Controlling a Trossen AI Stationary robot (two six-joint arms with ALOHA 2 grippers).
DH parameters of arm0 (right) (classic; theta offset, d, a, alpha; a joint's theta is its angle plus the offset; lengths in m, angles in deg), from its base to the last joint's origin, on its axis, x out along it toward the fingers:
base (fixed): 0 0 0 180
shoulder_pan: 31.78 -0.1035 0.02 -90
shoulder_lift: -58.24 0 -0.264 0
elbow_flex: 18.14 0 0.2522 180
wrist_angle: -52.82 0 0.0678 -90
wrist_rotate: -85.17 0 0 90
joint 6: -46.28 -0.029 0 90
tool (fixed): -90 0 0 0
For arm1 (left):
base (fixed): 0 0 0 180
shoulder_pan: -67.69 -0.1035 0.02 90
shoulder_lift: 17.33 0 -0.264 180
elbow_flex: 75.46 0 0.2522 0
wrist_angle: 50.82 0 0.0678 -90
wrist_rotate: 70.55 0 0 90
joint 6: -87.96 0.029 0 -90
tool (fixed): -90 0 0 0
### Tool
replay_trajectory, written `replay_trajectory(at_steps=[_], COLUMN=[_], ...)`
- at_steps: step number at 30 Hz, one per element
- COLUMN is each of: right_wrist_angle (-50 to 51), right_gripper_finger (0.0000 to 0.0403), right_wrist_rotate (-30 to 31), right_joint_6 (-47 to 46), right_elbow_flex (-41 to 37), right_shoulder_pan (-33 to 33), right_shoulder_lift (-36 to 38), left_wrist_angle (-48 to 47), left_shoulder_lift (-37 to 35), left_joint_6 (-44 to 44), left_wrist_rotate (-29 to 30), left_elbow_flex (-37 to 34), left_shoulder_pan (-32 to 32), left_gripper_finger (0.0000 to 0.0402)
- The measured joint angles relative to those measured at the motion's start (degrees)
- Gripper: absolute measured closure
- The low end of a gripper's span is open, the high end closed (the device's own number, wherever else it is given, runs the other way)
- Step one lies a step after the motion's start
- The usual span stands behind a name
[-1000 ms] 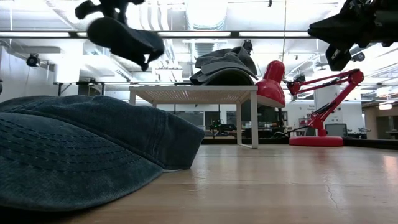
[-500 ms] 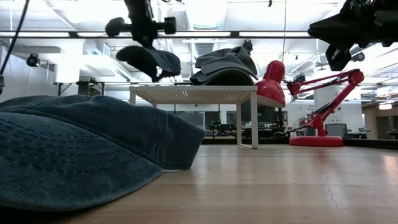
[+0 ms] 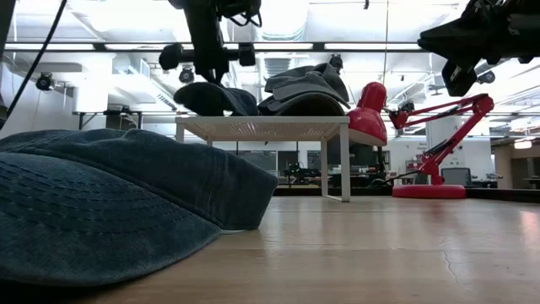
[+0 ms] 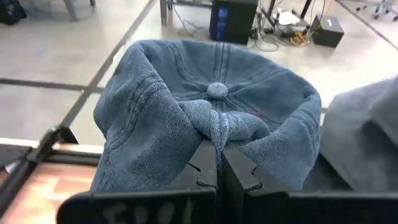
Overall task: Pick & Place hat
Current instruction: Put the top blue cap on the shelf
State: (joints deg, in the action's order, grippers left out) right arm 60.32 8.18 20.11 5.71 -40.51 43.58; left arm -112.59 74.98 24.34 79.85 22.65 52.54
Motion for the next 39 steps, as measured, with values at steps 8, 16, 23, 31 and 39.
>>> replay_trajectory(at_steps=[8,16,23,31,39], right_wrist_angle=[0.00,0.00,0.00,0.02,0.02], right_gripper_finger=[0.0364,0.0364,0.0365,0.0364,0.0364], right_wrist_rotate=[0.02,0.03,0.04,0.07,0.07], right_joint_6=[0.05,0.22,0.20,0.20,0.20], right_elbow_flex=[0.00,0.00,0.00,0.00,0.00], right_shoulder_pan=[0.02,0.01,0.00,0.01,0.02], right_shoulder_lift=[0.00,-0.01,0.01,0.01,0.01], left_wrist_angle=[0.03,0.18,0.28,0.27,-0.13], left_shoulder_lift=[1.54,2.05,2.03,1.99,1.88], left_joint_6=[-2.56,-3.38,-3.79,-3.73,-1.30], left_wrist_rotate=[-2.08,-4.41,-7.46,-9.64,-9.83], left_elbow_flex=[-0.08,-0.10,-0.13,-0.13,-0.13], left_shoulder_pan=[0.80,1.24,1.46,2.37,2.68], left_gripper_finger=[0.0401,0.0400,0.0387,0.0372,0.0359])
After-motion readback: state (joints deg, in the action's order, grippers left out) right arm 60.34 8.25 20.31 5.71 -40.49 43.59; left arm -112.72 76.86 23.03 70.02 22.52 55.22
